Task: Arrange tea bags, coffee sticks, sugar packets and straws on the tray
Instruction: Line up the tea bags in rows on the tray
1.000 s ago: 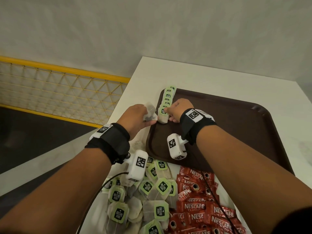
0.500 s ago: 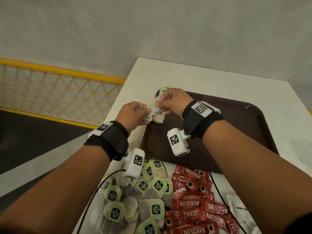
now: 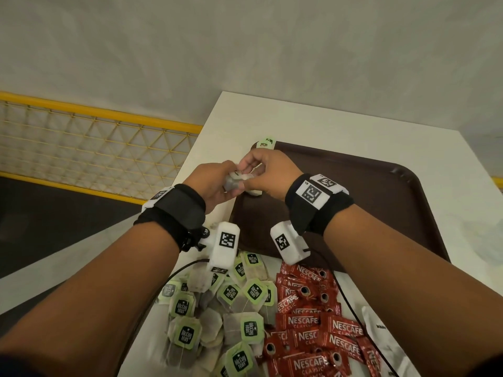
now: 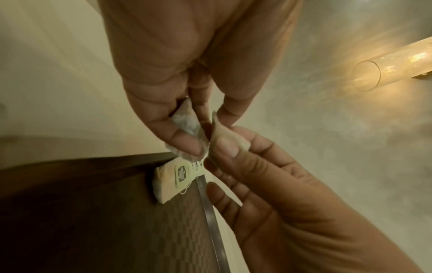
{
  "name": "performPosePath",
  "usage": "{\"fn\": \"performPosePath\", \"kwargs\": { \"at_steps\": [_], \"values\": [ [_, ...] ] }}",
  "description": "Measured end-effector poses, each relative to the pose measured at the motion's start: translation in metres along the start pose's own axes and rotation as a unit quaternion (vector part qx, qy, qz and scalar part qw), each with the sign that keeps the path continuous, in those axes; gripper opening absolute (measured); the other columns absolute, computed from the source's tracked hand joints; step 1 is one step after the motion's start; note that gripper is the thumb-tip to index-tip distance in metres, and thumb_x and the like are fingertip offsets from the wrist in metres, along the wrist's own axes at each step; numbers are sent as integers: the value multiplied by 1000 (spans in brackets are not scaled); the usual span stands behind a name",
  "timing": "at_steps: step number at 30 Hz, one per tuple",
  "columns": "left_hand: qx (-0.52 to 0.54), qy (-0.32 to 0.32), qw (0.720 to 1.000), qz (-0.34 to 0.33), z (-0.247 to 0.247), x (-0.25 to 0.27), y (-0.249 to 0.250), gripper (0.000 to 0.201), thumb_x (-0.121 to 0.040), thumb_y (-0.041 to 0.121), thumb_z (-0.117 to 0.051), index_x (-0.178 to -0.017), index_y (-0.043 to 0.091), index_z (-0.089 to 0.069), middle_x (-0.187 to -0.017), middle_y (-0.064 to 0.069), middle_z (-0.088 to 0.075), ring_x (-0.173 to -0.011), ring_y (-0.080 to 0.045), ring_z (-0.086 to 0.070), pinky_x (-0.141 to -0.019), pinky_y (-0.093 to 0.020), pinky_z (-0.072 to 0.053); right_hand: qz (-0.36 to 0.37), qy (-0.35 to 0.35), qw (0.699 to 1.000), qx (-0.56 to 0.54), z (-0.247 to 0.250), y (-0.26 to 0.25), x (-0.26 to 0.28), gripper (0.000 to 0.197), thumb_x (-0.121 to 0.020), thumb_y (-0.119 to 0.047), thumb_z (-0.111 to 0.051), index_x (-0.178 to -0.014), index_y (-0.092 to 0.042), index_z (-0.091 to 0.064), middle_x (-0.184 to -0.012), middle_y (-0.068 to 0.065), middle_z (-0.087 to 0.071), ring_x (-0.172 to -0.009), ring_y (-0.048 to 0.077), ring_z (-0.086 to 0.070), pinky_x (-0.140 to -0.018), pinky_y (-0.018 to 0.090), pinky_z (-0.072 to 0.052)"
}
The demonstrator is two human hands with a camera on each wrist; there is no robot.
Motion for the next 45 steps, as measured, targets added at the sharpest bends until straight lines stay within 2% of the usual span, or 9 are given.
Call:
{"fn": "performPosePath", "kwargs": {
  "at_steps": [5, 9, 17, 20, 25, 30, 34, 39, 45],
  "values": [
    [-58, -36, 995, -72, -6, 5, 10, 10, -99, 14, -55, -95, 12, -63, -90, -5, -67, -77, -14, -66, -66, -26, -55, -21, 97, 994, -36, 20, 15, 1, 27, -84, -34, -72, -106, -18, -67, -91, -4, -63, -69, 0, -53, -70, 18, -47],
    [-135, -19, 976, -168, -8, 12, 27, 12, -98, 13, -57, -103, 8, -67, -82, -1, -61, -60, -2, -63, -62, -20, -55, -33, 87, 996, -3, 21, 27, -1, 21, -86, -23, -71, -105, -13, -70, -90, -2, -64, -72, 1, -54, -72, 23, -44],
    [-235, 0, 916, -326, -14, 27, 49, 9, -85, 33, -70, -93, 34, -75, -96, 4, -71, -89, -12, -65, -82, -37, -52, -30, 81, 995, -44, 23, 30, 7, 16, -78, -14, -78, -74, -22, -66, -85, 14, -71, -75, 15, -62, -80, 35, -53],
    [-231, 26, 926, -296, -8, 24, 45, 12, -84, 36, -72, -95, 35, -74, -100, 3, -71, -93, -17, -66, -87, -42, -55, -60, 75, 994, -42, 23, 38, 10, 15, -79, -16, -79, -74, -19, -65, -76, 8, -68, -69, 13, -59, -69, 28, -49],
    [-205, 43, 954, -213, 6, 14, 29, 35, -93, 0, -45, -115, 16, -66, -111, -6, -62, -89, -16, -63, -67, -24, -57, -176, 62, 982, -36, 11, 73, 12, 15, -80, -21, -79, -79, -16, -64, -80, 12, -73, -62, 14, -62, -63, 26, -48],
    [-212, 9, 957, -196, 9, 17, 21, 43, -90, -6, -39, -113, 20, -65, -113, -6, -63, -94, -24, -64, -67, -28, -55, -224, 80, 971, -33, 6, 83, 6, 22, -78, -21, -80, -87, -13, -61, -79, 3, -70, -49, 8, -57, -45, 19, -41],
    [-201, -12, 961, -189, 12, 16, 15, 48, -87, -10, -37, -113, 22, -63, -111, -5, -61, -98, -28, -64, -63, -25, -52, -257, 72, 964, -12, 5, 88, 3, 24, -80, -23, -79, -79, -16, -56, -76, 3, -67, -54, 11, -58, -50, 22, -43],
    [-160, -34, 971, -176, 16, 19, 11, 53, -89, -12, -45, -124, 27, -56, -123, -14, -55, -102, -32, -66, -72, -31, -59, -263, 53, 962, 51, 6, 85, 0, 27, -81, -28, -78, -70, -13, -58, -90, 13, -74, -77, 23, -68, -84, 41, -57],
    [-90, -24, 984, -150, 20, 18, 8, 66, -88, -13, -54, -137, 27, -36, -117, -14, -57, -96, -34, -69, -77, -37, -61, -172, 146, 970, 87, 24, 60, 1, 25, -83, -35, -71, -80, -18, -54, -89, 2, -66, -82, 20, -61, -72, 33, -49]
  ]
}}
Point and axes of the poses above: each hand's wrist, its own x-axis away from the middle knuckle, its own z-axis out of the back of the hand, y = z × x, the point moved 10 cm from there along -x, towards the middle knuckle
